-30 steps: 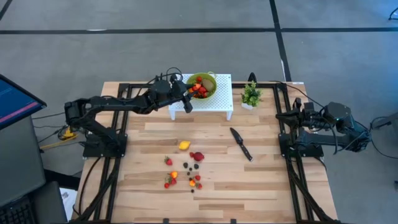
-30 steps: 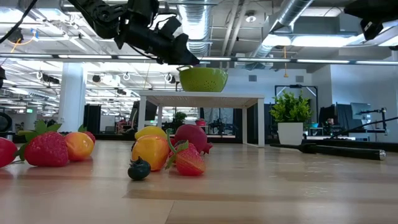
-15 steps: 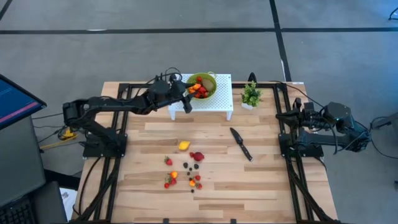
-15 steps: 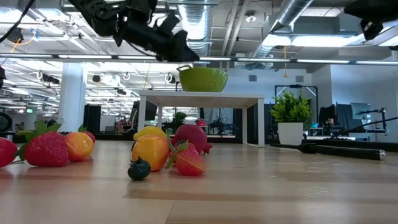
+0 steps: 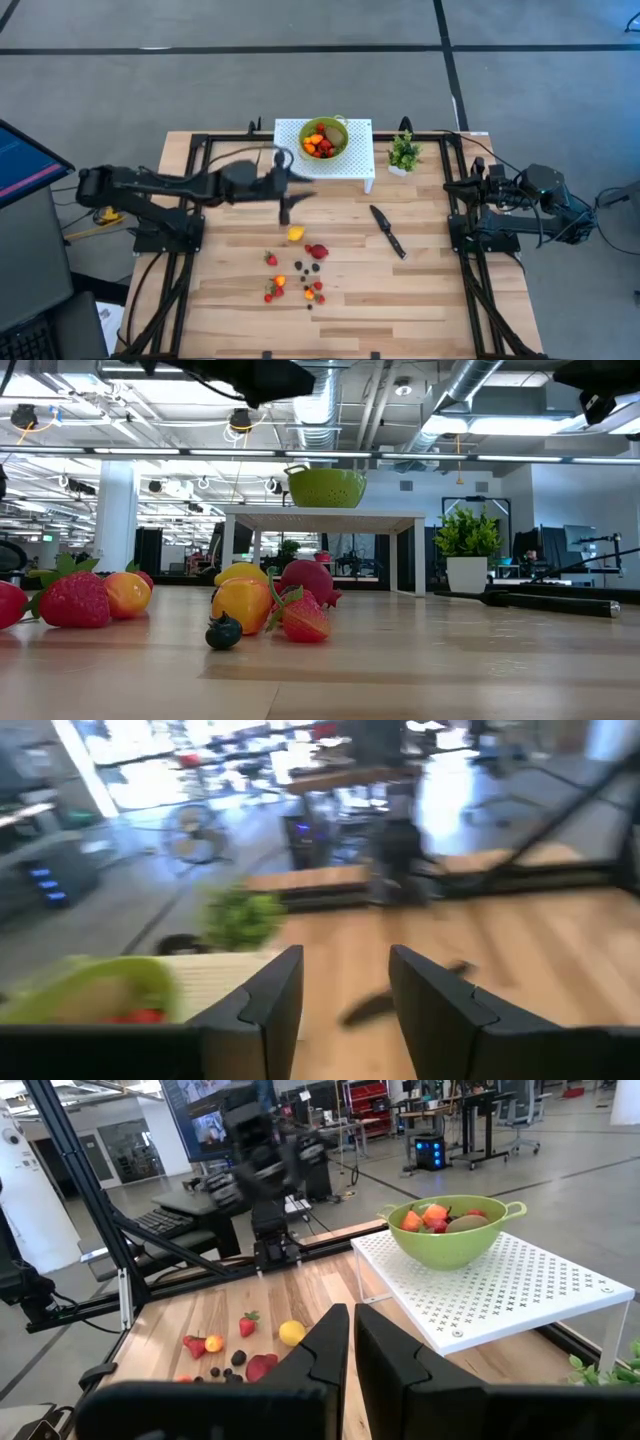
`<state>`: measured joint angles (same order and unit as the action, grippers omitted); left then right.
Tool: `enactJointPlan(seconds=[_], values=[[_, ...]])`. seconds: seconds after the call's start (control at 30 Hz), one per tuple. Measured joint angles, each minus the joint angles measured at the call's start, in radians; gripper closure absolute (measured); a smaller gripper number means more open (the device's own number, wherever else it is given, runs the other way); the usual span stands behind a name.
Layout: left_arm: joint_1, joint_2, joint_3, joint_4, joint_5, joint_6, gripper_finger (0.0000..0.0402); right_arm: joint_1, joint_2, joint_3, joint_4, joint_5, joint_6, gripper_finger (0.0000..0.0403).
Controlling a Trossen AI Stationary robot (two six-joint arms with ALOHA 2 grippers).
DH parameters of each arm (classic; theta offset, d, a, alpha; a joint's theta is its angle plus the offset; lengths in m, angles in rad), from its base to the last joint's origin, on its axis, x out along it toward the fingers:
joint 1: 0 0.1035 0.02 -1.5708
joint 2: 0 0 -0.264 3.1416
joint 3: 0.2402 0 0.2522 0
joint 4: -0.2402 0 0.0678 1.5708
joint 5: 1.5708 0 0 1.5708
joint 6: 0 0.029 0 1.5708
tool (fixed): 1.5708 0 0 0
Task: Pick & Place Fruit
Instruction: Put the red strawberry into the green strainer bowl
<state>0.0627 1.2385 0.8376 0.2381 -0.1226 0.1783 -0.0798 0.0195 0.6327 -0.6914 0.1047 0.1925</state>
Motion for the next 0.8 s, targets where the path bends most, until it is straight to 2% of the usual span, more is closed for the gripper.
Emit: enactJointPlan(seconds=[0.27,0.5,0.63,0.8], values=[[-0.178,-0.023,-0.028,-0.224,0.001,0.0,0.0274,0.0,0.0,0.0,0.0,0.0,0.0,0.0386],[-0.293,-0.022,-0.117,-0.381,0.081,0.102,0.0278,0.0,0.0,0.0,0.0,0.0,0.0,0.0386],[-0.341,-0.021,-0.16,-0.436,0.086,0.137,0.0264,0.0,0.0,0.0,0.0,0.0,0.0,0.0386],[-0.375,-0.021,-0.163,-0.495,0.085,0.133,0.0226,0.0,0.0,0.0,0.0,0.0,0.0,0.0386]])
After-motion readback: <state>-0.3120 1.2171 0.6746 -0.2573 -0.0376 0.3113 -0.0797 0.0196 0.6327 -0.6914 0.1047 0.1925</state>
